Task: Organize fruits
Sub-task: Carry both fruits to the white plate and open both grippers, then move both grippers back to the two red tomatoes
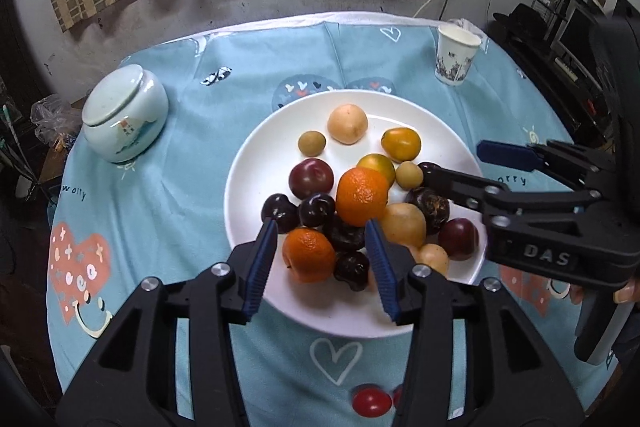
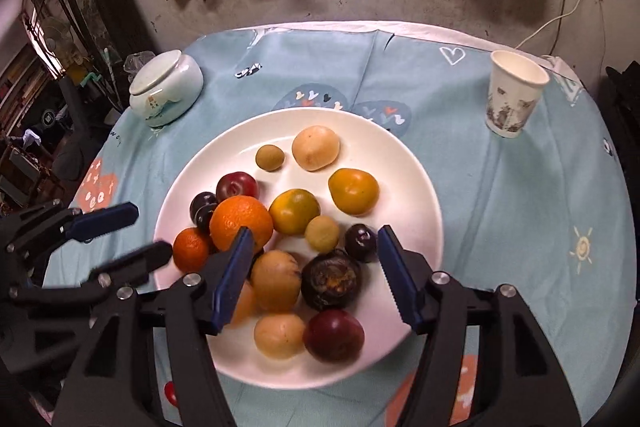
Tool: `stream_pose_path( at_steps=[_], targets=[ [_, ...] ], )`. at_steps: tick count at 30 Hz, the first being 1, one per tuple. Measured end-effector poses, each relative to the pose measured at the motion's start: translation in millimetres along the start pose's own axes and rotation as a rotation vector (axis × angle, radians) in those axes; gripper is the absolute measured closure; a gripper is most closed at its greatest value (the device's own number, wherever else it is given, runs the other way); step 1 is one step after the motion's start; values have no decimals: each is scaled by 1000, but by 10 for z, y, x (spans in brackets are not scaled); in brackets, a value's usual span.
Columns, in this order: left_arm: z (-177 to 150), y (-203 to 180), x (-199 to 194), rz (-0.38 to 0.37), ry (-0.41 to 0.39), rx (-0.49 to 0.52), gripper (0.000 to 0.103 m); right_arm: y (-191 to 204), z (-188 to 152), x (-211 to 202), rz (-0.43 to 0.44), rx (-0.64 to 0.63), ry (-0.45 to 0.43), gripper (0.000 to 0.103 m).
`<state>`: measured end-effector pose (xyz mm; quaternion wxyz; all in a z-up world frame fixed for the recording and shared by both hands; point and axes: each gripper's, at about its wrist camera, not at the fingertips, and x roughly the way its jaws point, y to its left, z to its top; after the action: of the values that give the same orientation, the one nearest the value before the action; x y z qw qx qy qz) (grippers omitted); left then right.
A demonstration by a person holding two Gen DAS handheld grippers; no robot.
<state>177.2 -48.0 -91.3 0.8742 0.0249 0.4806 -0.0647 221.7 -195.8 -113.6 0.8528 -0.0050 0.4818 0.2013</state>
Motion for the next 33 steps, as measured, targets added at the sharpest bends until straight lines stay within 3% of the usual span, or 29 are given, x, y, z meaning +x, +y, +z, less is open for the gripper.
stream_pose_path(
  at_steps=[3,8,15,18,25,33],
  targets=[
    [-58,71,-194,7,-29,-21,49,-4,-124,-244,0,4,-29,38],
    [-360,272,-531,25,-54,-67,47,141,-574,-698,12,-25,-63,38],
    [-961,466,-768,45,-1,-105,44,632,-1608,-672,30,-153,74,39],
    [-1198,543,-801,49,36,-131,44,773,-1848,-537,12,-177,111,39],
    [-1638,636,-888,58,84,-156,43,891,-1805,-385,-1,-176,102,38],
    [-1829,806,-956,77,96,-203,41,1091,-1665,-76,-14,-234,156,38]
  ],
)
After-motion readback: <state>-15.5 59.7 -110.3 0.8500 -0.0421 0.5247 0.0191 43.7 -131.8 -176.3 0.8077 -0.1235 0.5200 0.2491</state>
